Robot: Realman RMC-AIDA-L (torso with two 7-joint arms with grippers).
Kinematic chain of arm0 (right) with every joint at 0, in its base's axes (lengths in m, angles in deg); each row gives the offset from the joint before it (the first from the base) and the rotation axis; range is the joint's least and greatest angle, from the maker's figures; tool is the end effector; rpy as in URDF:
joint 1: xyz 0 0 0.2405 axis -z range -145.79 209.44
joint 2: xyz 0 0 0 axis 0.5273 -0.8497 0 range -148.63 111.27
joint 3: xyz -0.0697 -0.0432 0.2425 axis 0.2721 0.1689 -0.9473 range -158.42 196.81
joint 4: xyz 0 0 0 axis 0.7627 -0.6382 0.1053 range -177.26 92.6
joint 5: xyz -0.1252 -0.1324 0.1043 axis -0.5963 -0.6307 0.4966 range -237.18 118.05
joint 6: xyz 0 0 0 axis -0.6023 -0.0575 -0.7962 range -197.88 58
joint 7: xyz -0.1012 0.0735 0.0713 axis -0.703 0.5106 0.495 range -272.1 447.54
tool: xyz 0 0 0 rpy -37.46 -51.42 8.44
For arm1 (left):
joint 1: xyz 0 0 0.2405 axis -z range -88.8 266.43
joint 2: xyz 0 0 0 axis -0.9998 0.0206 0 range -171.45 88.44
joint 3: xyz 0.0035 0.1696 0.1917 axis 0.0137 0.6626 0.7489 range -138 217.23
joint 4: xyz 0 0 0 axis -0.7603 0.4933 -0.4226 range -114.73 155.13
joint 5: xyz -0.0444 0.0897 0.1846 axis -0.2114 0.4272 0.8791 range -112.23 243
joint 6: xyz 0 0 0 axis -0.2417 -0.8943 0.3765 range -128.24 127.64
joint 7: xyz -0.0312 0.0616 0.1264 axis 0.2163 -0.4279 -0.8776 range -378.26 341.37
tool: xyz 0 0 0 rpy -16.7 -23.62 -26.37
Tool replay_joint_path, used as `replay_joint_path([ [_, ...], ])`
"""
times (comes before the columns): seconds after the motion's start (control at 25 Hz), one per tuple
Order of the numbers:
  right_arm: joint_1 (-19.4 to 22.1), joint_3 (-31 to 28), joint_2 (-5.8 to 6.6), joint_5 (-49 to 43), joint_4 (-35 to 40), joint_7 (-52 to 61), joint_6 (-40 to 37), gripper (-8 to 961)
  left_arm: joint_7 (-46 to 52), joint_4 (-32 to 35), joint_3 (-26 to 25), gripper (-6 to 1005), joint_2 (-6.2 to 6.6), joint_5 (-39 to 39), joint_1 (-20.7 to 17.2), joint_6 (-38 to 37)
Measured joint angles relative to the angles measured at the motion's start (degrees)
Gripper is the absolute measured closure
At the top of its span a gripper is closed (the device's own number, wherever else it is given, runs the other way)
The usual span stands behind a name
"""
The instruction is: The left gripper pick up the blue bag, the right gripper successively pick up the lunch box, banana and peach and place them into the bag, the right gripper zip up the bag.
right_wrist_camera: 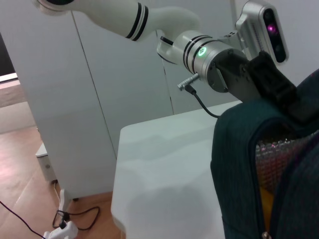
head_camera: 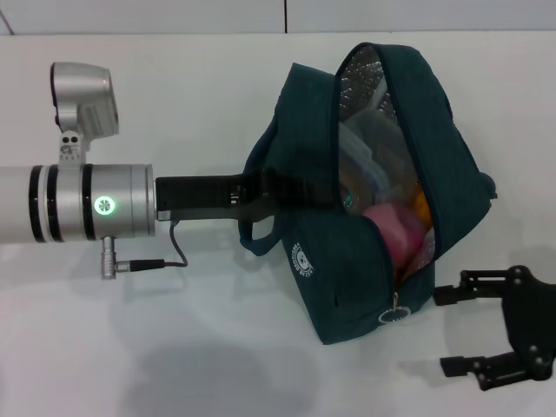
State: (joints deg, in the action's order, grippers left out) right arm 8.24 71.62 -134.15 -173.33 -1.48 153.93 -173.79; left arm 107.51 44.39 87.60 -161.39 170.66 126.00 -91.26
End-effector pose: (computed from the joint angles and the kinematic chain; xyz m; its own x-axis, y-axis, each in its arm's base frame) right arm 0.2754 0.2678 0.0057 0.9065 -0.1424 -0.3974 -0.1411 -0.9895 0.0326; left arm -0.2120 0.3246 -0.0493 0.1802 0.9367 0.3003 0.8049 -0.3159 0.5024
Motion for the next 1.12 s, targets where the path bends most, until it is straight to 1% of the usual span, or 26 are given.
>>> replay_joint_path([
  [0.16, -1.5, 2.3, -0.26, 0.1, -2.3, -1.2, 3.0, 157, 0.0, 0.0, 0.0, 955, 0.0, 0.0, 0.0, 0.0],
  [0.4, -2.3, 7.0, -0.4, 1.9, -3.1, -1.3, 7.8, 157, 0.0, 0.0, -0.1, 955, 0.0, 0.0, 0.3, 0.0],
  [0.68, -2.9, 10.5, -0.47, 3.9, -3.7, -1.3, 10.0, 158, -0.2, 0.0, -0.3, 955, 0.0, 0.0, 0.4, 0.0],
  [0.92, -3.4, 12.2, -0.45, 4.5, -4.8, -1.3, 11.2, 223, -0.2, 0.0, -0.3, 955, 0.0, 0.0, 0.4, 0.0],
  [1.12, -3.7, 12.3, -0.46, 4.5, -5.3, -1.3, 11.2, 281, -0.3, 0.1, -0.2, 954, 0.0, 0.0, 0.4, 0.0],
])
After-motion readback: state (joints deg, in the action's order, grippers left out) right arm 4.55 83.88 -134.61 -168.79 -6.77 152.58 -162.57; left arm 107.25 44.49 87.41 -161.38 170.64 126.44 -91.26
